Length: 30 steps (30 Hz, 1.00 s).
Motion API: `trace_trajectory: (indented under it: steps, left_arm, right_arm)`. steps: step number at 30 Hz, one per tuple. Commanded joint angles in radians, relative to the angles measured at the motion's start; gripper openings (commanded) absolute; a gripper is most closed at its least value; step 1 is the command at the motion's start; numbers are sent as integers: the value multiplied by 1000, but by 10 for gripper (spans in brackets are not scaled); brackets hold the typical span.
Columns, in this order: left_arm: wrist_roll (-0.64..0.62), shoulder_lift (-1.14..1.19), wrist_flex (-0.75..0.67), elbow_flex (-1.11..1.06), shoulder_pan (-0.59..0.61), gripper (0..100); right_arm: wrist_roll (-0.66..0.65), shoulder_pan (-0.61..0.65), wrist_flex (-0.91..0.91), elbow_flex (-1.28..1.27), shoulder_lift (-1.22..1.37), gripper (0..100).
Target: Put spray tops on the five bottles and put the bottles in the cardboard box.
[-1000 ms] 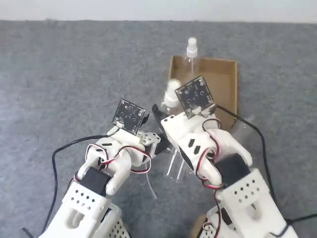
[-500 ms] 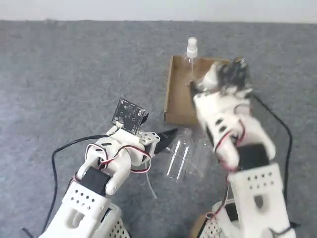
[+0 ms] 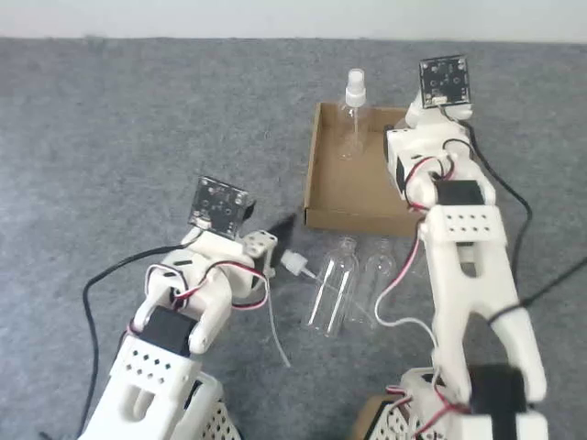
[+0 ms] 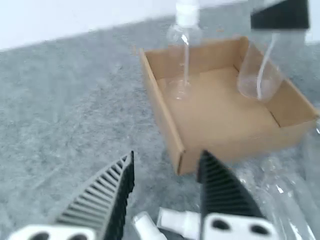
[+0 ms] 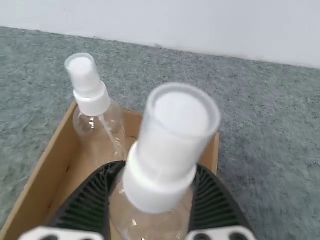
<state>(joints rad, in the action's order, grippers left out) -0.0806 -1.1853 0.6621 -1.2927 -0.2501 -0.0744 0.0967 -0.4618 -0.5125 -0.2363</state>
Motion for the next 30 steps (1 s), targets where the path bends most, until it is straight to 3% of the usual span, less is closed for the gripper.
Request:
trace_trajectory:
  steps: [1,3,17,30]
  left_arm:
    - [5,-18,-34,2,15,78]
    - [3,-18,-35,2,15,9]
    - [2,-18,-38,-12,9,12]
    - [0,-18,-55,-13,9,12]
  right_arm:
    - [-11,-10,133,72,51,6]
    - [-12,-10,202,75,99,6]
    - [-12,-53,231,431,496,6]
    - [-12,-56,231,476,602,6]
